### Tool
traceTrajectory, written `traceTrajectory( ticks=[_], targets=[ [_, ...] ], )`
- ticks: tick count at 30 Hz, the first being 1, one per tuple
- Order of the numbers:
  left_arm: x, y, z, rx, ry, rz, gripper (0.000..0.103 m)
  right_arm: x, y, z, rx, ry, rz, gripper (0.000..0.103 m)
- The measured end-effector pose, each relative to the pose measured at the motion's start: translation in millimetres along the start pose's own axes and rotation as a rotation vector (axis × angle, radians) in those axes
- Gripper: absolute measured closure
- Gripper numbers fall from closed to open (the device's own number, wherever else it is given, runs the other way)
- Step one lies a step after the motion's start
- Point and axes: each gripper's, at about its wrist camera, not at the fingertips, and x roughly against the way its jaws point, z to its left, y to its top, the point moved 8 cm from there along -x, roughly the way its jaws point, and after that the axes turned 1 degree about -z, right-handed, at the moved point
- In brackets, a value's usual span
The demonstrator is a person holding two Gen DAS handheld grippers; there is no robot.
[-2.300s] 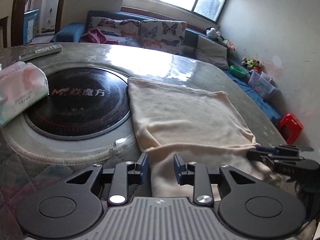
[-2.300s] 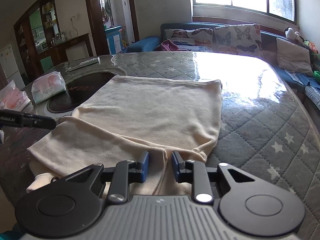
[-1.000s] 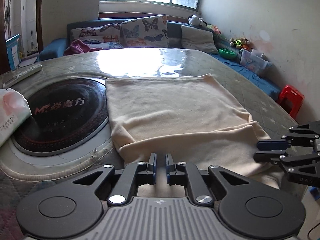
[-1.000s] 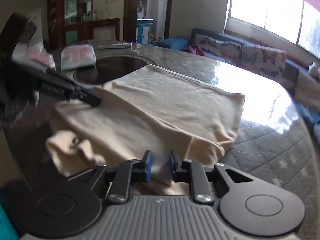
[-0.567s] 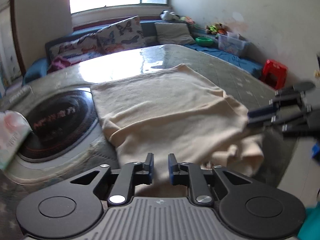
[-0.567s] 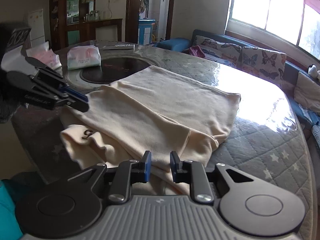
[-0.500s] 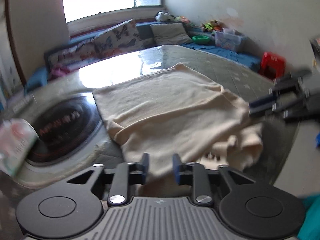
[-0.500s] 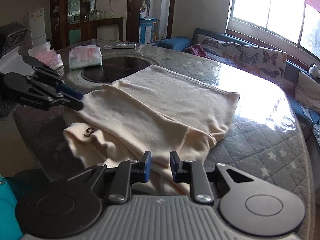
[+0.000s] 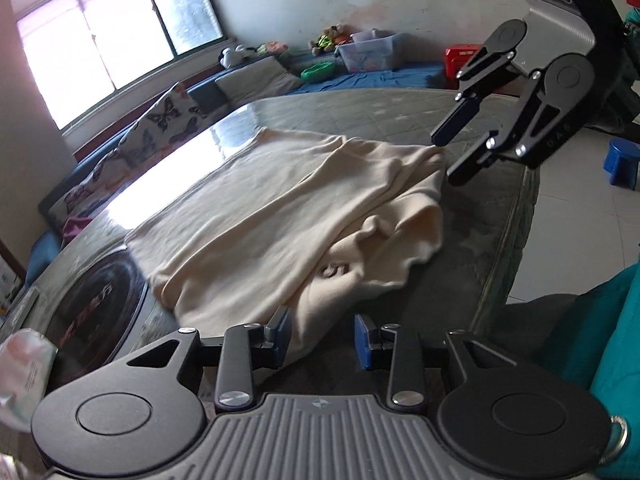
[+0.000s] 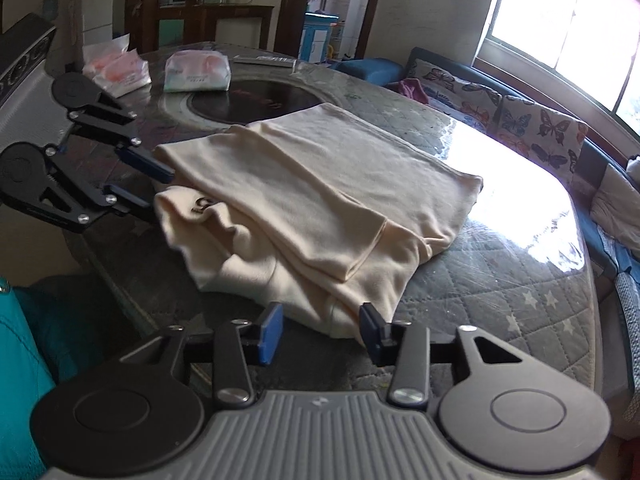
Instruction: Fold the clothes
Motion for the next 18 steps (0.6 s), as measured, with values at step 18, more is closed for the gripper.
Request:
traceTrajectory(
  ticks=[18],
  targets=[
    [-27,38,73,0.365,-0.071,-0.068,0.094,-22,21,21,0.165,0.056,-0.091,0.041]
  ],
)
